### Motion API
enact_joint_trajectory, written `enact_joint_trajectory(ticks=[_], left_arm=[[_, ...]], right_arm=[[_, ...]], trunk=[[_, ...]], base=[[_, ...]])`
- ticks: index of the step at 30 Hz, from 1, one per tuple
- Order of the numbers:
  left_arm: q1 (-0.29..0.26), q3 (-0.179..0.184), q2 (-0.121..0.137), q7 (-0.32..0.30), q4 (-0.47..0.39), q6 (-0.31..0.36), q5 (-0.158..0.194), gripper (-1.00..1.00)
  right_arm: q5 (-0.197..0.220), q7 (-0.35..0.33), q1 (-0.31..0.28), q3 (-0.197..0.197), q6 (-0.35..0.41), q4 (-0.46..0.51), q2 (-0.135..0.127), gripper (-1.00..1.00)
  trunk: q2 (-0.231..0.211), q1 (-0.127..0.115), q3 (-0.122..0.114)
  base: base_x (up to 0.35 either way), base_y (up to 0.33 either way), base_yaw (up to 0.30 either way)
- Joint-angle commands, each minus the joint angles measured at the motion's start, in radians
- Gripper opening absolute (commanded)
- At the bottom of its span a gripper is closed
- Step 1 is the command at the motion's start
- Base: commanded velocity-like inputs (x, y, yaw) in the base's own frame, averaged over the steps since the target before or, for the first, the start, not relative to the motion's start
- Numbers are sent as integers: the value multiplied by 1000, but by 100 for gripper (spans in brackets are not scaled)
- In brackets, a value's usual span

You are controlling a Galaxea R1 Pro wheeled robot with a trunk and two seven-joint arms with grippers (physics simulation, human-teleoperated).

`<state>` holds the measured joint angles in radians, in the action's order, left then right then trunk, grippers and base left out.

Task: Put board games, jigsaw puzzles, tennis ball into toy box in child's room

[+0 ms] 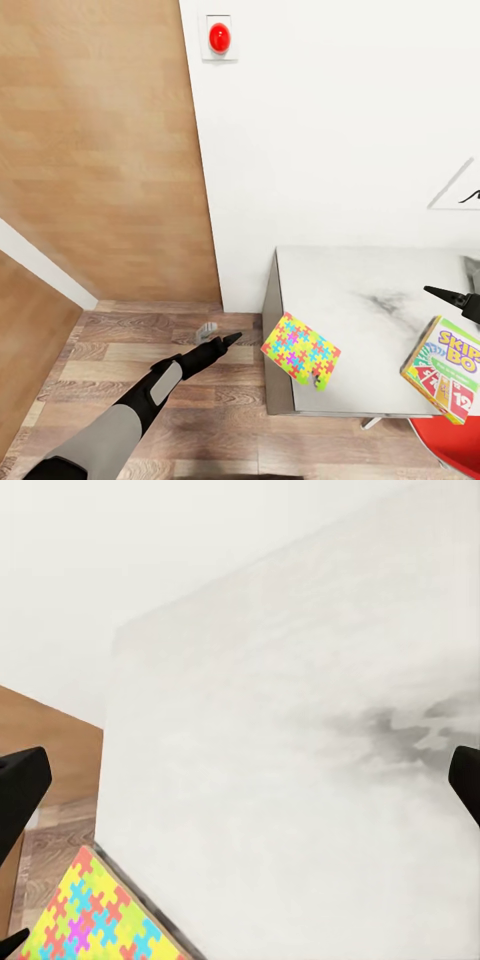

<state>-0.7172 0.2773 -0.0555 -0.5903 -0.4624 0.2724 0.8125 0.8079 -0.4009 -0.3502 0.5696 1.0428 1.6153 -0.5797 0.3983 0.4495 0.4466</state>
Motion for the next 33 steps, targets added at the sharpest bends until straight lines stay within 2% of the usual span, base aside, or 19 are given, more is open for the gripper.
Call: enact_joint_trajectory(ticks=[1, 25, 33], left_arm=[[-1, 2, 0, -1, 0, 8, 11, 100], [-5, 0, -10, -7, -2, 11, 17, 100], [-14, 0, -24, -9, -8, 12, 17, 100]], right_arm=[[-9, -10, -1, 1, 4, 0, 0, 100], [-9, -11, -1, 2, 4, 1, 0, 100], [-9, -12, -1, 2, 4, 1, 1, 100]], trunk=[[2, 1, 1], [2, 1, 1], [2, 1, 1]], base=[[0, 0, -24], [0, 0, -6], [0, 0, 0]])
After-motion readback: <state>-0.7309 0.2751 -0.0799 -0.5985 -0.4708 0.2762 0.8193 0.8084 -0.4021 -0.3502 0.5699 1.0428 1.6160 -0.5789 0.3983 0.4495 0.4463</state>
